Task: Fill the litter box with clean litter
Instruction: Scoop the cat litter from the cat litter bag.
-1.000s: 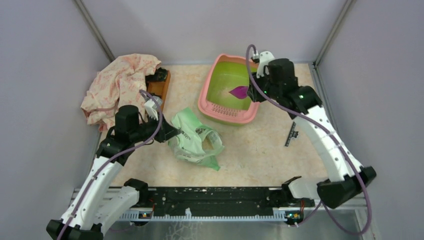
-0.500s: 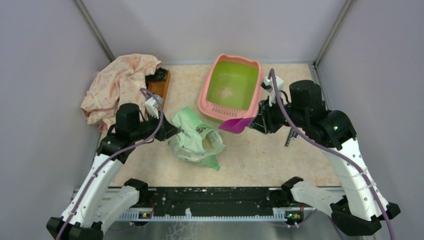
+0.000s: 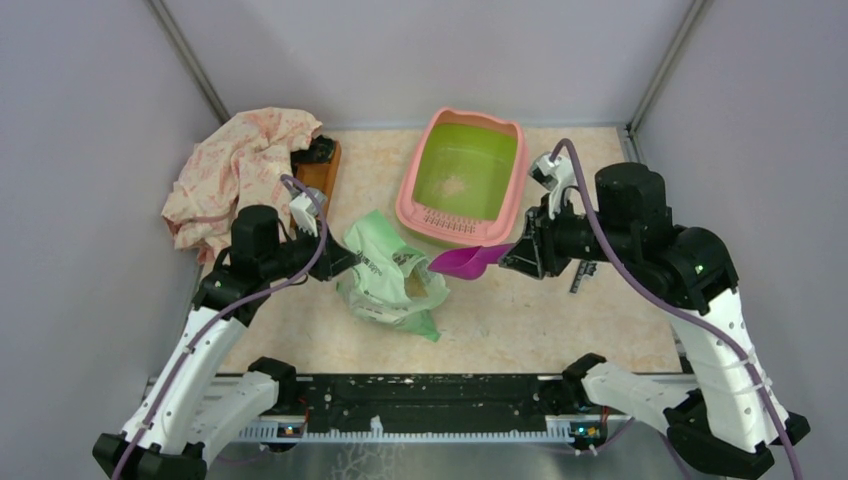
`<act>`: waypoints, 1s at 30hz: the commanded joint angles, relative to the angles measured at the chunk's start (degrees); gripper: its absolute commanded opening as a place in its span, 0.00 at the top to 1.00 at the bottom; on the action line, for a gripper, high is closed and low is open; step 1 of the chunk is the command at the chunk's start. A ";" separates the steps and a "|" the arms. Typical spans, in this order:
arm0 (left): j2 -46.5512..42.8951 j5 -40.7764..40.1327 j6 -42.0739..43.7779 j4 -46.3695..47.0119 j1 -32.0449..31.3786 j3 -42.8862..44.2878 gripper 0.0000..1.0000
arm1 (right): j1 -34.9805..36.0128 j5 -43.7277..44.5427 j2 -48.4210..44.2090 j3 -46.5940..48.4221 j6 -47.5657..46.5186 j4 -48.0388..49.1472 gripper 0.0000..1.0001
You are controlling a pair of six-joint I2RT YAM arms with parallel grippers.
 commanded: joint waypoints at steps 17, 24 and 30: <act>-4.28 6.10 -0.28 8.70 -0.11 2.25 1.00 | 15.59 13.14 14.67 4.39 1.24 1.35 1.00; -4.53 7.08 -0.83 10.18 -0.11 0.64 1.00 | 19.97 19.08 23.08 11.20 0.63 -1.58 1.00; -4.64 7.06 -0.83 10.43 -0.11 -0.64 1.00 | 23.58 20.08 26.22 12.72 0.34 -1.39 1.00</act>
